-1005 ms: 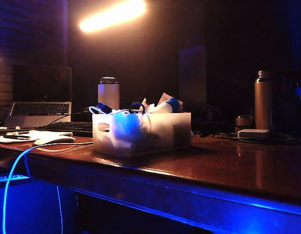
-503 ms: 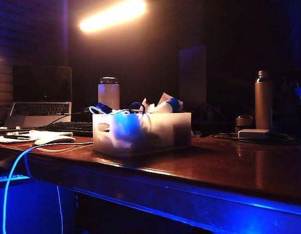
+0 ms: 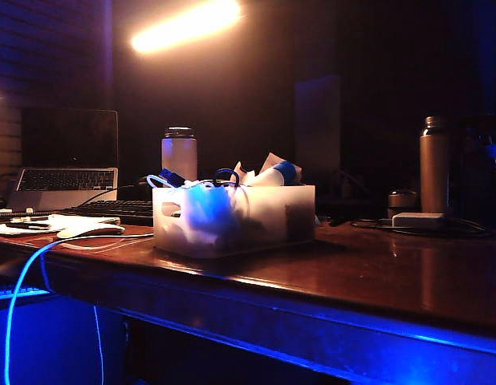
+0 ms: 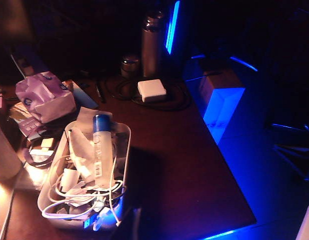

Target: Pick up the liquid glue and place it into the translucent box.

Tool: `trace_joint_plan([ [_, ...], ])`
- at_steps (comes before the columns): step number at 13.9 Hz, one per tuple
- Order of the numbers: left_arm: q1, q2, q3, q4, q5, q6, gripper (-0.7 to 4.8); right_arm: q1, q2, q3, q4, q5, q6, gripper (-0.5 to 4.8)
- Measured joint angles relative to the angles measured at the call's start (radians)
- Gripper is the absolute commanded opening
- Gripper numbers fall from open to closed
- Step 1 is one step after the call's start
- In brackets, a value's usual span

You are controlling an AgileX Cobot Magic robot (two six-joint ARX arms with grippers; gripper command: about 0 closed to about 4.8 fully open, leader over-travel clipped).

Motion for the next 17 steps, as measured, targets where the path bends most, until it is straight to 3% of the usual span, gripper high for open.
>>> trace_joint_plan([
  [4,0.000,0.000,0.000,0.000,0.000,0.000,-0.05,0.000,0.000,-0.098,0.003,0.021,0.001,-0.01],
  [17,0.000,0.000,0.000,0.000,-0.001,0.001,-0.05,0.000,0.000,-0.098,0.008,0.019,0.001,-0.01],
])
